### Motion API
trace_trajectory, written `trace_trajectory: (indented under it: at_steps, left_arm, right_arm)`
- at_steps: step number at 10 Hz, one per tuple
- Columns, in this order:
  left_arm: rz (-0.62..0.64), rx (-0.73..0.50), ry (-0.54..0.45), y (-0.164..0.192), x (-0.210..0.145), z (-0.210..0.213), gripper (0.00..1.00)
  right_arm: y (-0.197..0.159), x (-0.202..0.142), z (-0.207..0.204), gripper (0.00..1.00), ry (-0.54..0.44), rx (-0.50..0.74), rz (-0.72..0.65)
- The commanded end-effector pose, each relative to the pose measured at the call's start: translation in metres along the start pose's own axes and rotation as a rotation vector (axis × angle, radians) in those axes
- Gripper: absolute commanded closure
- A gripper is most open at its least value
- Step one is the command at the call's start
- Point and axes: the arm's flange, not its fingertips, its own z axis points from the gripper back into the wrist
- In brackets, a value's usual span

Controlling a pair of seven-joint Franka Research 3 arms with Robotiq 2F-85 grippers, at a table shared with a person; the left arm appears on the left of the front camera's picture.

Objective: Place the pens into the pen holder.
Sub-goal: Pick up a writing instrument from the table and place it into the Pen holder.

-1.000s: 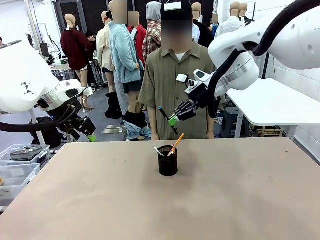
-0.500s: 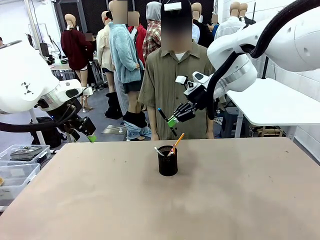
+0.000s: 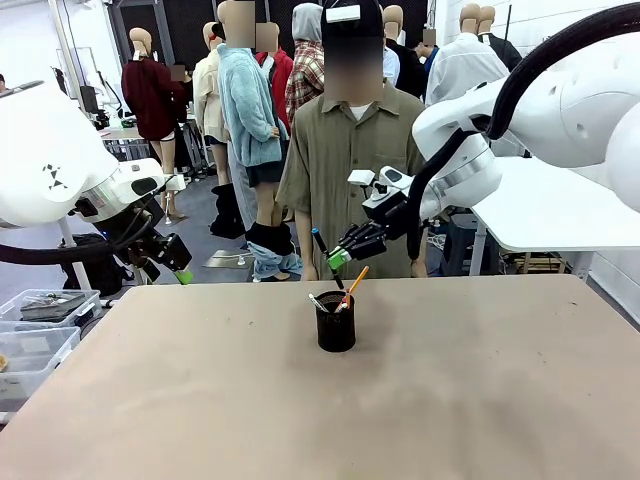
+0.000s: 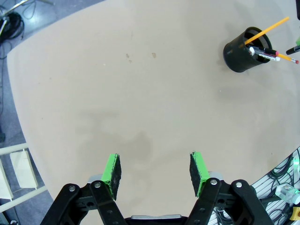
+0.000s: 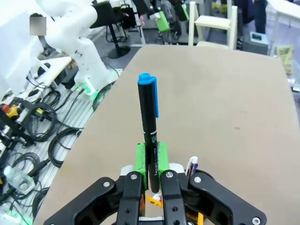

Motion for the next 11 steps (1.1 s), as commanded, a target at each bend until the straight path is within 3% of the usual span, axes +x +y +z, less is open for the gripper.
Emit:
trace_trajectory:
  at_steps: [1, 4, 11]
  left_arm:
    - [0.002, 0.018, -0.002, -0.001, 0.001, 0.001, 0.23]
    - [0.002, 0.018, -0.002, -0.001, 0.001, 0.001, 0.23]
    - [0.002, 0.018, -0.002, -0.001, 0.001, 0.001, 0.23]
  right_arm:
    - [-0.02, -0.005, -0.004, 1.0, -0.064, 0.074, -0.005]
    - [-0.039, -0.016, -0.02, 1.0, -0.042, 0.133, -0.019]
    - [-0.046, -0.043, -0.024, 1.0, -0.018, 0.14, -0.06]
